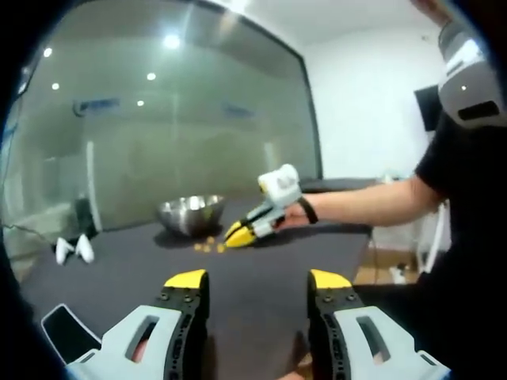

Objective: Pick up the QQ candy scattered on the table and place it into the stainless steel bowl on the table

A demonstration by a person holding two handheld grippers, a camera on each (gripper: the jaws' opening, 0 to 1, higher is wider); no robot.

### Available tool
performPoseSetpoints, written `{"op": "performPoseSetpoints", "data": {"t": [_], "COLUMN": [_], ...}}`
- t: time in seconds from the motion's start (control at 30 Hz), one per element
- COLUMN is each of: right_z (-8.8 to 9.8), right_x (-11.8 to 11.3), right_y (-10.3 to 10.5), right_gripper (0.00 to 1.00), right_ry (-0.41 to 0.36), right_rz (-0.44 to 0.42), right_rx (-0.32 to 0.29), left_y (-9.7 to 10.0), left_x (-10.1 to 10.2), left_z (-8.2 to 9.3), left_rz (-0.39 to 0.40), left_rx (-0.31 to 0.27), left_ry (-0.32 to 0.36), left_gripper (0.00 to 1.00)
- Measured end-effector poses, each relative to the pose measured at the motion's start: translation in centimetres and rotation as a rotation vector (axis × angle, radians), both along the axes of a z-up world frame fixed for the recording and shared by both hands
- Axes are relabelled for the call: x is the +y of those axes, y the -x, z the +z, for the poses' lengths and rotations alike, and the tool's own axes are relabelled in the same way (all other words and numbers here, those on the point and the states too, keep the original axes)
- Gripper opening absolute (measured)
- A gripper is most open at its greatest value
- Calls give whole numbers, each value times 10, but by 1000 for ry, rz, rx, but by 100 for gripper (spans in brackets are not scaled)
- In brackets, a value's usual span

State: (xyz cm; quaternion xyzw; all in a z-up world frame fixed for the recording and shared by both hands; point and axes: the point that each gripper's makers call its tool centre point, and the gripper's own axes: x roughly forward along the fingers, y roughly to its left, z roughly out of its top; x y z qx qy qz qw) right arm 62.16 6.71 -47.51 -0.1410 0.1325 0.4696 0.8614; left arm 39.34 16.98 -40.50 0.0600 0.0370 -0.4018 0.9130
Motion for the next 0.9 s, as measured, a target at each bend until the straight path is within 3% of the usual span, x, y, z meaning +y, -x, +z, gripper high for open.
{"op": "performPoseSetpoints", "data": {"t": [0.9], "right_z": [-5], "right_x": [26], "right_y": [-3], "right_gripper": [10], "right_ry": [8], "right_rz": [47], "right_rx": [21], "left_y": [-3], "left_x": [14], "left_z": [-6], "left_rz": [38], "left_rx": [16], "left_ry": [-23], "left_gripper": [51]}}
